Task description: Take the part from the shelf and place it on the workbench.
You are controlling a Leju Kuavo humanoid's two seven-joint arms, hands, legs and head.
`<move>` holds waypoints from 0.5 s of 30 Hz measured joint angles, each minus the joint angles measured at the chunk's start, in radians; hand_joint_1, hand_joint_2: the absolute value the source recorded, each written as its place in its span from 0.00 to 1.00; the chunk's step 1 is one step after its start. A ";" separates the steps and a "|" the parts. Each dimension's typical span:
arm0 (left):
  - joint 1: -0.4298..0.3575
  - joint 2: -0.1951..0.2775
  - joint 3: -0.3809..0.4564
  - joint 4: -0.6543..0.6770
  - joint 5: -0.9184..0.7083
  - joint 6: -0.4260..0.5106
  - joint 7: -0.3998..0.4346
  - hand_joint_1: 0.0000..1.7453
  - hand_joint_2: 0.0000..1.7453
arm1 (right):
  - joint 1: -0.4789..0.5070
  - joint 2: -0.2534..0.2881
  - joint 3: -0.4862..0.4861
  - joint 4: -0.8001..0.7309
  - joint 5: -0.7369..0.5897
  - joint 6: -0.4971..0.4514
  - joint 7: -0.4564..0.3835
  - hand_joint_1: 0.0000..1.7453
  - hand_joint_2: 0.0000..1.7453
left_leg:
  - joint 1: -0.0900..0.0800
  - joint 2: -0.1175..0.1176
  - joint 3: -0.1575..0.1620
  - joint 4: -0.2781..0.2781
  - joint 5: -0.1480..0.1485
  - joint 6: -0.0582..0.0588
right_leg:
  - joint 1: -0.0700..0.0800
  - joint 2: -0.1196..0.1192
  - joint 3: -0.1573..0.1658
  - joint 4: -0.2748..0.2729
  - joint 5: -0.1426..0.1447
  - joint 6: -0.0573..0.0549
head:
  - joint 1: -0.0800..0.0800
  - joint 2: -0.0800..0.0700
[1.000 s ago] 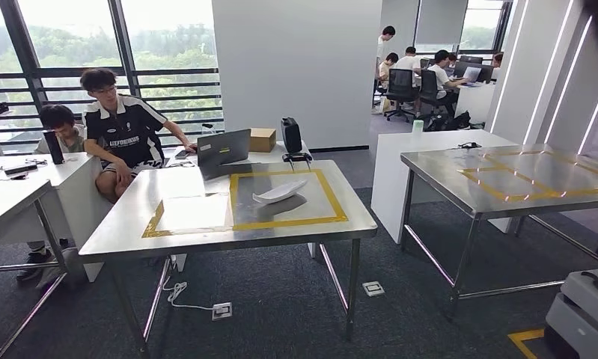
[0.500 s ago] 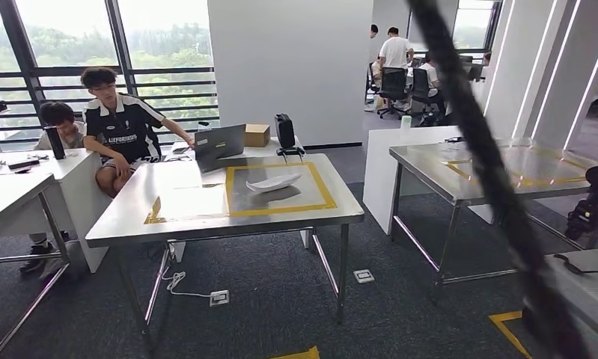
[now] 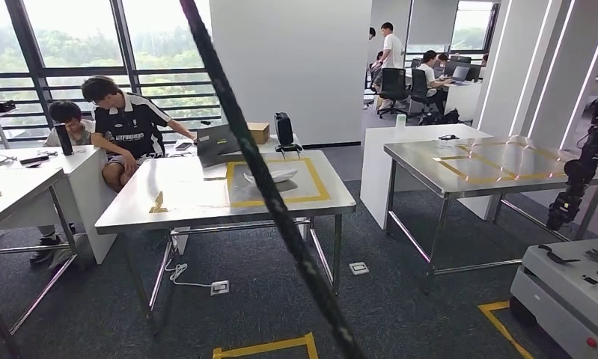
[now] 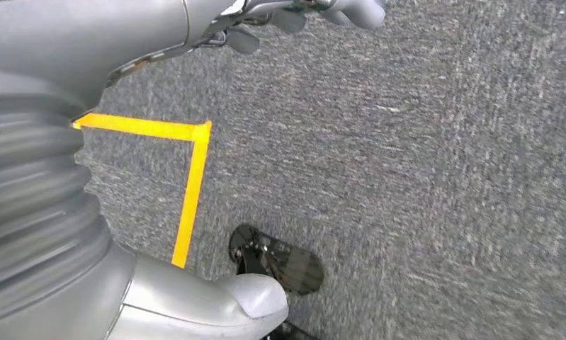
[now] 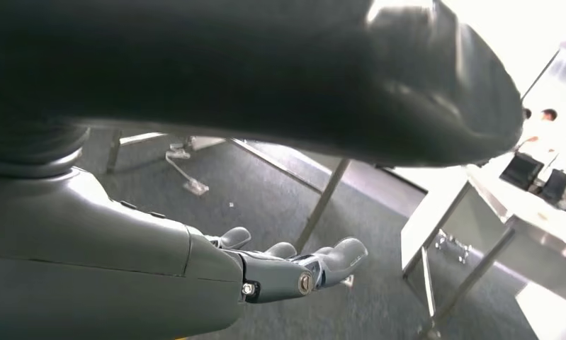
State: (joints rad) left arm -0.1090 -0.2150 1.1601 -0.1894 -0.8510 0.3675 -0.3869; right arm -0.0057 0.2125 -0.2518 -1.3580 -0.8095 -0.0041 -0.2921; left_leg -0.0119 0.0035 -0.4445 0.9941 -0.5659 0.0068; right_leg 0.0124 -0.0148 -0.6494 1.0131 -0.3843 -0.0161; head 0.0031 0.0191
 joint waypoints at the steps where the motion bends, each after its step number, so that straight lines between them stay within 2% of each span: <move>1: 0.001 -0.001 0.000 0.000 0.001 0.000 0.000 0.00 1.00 | 0.000 0.000 0.000 0.000 0.000 0.000 0.000 0.00 0.00 | -0.001 0.000 -0.005 -0.006 0.006 0.004 | -0.002 -0.001 0.000 -0.003 0.009 0.007 | 0.000 0.000; 2: 0.001 -0.002 0.000 0.001 0.001 0.000 0.000 0.00 1.00 | 0.001 0.000 0.000 0.001 -0.001 0.000 0.000 0.00 0.00 | -0.002 0.002 -0.010 -0.009 0.016 0.010 | -0.006 0.001 -0.003 -0.001 0.009 0.014 | -0.001 0.000; 3: 0.002 -0.002 0.000 0.001 0.002 0.002 0.001 0.00 1.00 | 0.002 0.000 -0.001 0.001 -0.001 0.000 0.000 0.00 0.00 | 0.000 0.004 -0.019 -0.011 0.029 0.017 | -0.008 0.004 -0.009 0.011 -0.010 0.021 | -0.001 0.000; 4: 0.002 -0.003 0.000 0.002 0.002 0.003 0.002 0.00 1.00 | 0.002 0.000 -0.001 0.001 -0.001 -0.001 0.000 0.00 0.00 | 0.002 0.006 -0.032 -0.013 0.043 0.023 | -0.009 0.006 -0.021 0.041 -0.049 0.028 | 0.000 0.000; 5: 0.002 -0.004 0.000 0.002 0.002 0.005 0.004 0.00 1.00 | 0.003 -0.001 -0.001 0.001 -0.001 -0.001 -0.001 0.00 0.00 | 0.004 0.008 -0.047 -0.013 0.056 0.026 | -0.013 0.009 -0.035 0.091 -0.104 0.034 | 0.000 0.000; 6: 0.002 -0.004 0.000 0.002 0.003 0.007 0.006 0.00 1.00 | 0.003 -0.001 -0.002 0.001 -0.002 -0.001 -0.001 0.00 0.00 | 0.005 0.008 -0.063 -0.012 0.068 0.028 | -0.015 0.010 -0.050 0.154 -0.159 0.040 | 0.000 0.000; 7: 0.003 -0.004 0.000 0.002 0.003 0.009 0.008 0.00 1.00 | 0.004 -0.001 -0.002 0.001 -0.004 -0.001 -0.001 0.00 0.00 | 0.005 0.009 -0.079 -0.010 0.081 0.027 | -0.018 0.010 -0.061 0.218 -0.196 0.044 | 0.000 0.000; 8: 0.003 -0.005 0.000 0.002 0.003 0.011 0.009 0.00 1.00 | 0.005 -0.002 -0.002 0.001 -0.005 -0.002 -0.001 0.00 0.00 | 0.006 0.010 -0.096 -0.007 0.093 0.026 | -0.020 0.010 -0.063 0.266 -0.206 0.048 | 0.001 0.000; 9: 0.004 -0.005 0.000 0.002 0.003 0.013 0.010 0.00 1.00 | 0.006 -0.002 -0.003 0.001 -0.006 -0.003 -0.001 0.00 0.00 | 0.007 0.011 -0.115 -0.002 0.106 0.023 | -0.022 0.010 -0.051 0.285 -0.192 0.051 | 0.001 0.000; 10: 0.004 -0.006 0.000 0.002 0.003 0.015 0.010 0.00 0.75 | 0.007 -0.002 -0.003 0.001 -0.007 -0.004 -0.001 0.00 0.00 | 0.010 0.011 -0.134 0.004 0.117 0.019 | -0.024 0.010 -0.022 0.270 -0.165 0.054 | 0.001 0.000; 11: 0.004 -0.006 0.000 0.002 0.003 0.016 0.010 0.00 0.50 | 0.007 -0.002 -0.004 0.001 -0.007 -0.004 -0.001 0.00 0.00 | 0.012 0.011 -0.153 0.011 0.126 0.015 | -0.027 0.009 0.025 0.219 -0.139 0.056 | 0.001 0.000; 12: 0.004 -0.006 0.000 0.002 0.002 0.018 0.011 0.00 0.25 | 0.006 -0.001 -0.004 0.001 -0.007 -0.004 0.000 0.00 0.00 | 0.013 0.011 -0.169 0.020 0.134 0.009 | -0.028 0.010 0.082 0.144 -0.136 0.059 | 0.001 0.000; 13: 0.004 -0.006 0.000 0.002 0.002 0.019 0.010 0.00 0.00 | 0.006 -0.001 -0.004 0.001 -0.007 -0.005 0.000 0.00 0.00 | 0.013 0.011 -0.180 0.027 0.139 0.003 | -0.027 0.011 0.131 0.076 -0.145 0.054 | 0.001 0.000; 14: 0.004 -0.006 0.000 0.002 0.002 0.018 0.008 0.00 0.00 | 0.006 -0.001 -0.005 0.001 -0.007 -0.005 0.000 0.00 0.00 | 0.013 0.011 -0.187 0.032 0.144 -0.003 | -0.025 0.011 0.163 0.024 -0.162 0.048 | 0.000 0.000; 15: 0.003 -0.006 0.000 0.002 0.002 0.017 0.005 0.00 0.00 | 0.007 -0.001 -0.005 0.000 -0.008 -0.005 0.000 0.00 0.00 | 0.013 0.011 -0.190 0.033 0.149 -0.010 | -0.022 0.012 0.176 -0.005 -0.177 0.038 | 0.000 0.000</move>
State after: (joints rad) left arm -0.1056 -0.2214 1.1604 -0.1872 -0.8489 0.3841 -0.3815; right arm 0.0013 0.2113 -0.2570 -1.3575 -0.8170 -0.0093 -0.2925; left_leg 0.0014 0.0142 -0.6340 1.0269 -0.4169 -0.0029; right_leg -0.0095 -0.0029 -0.4737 1.0083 -0.5612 0.0219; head 0.0029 0.0191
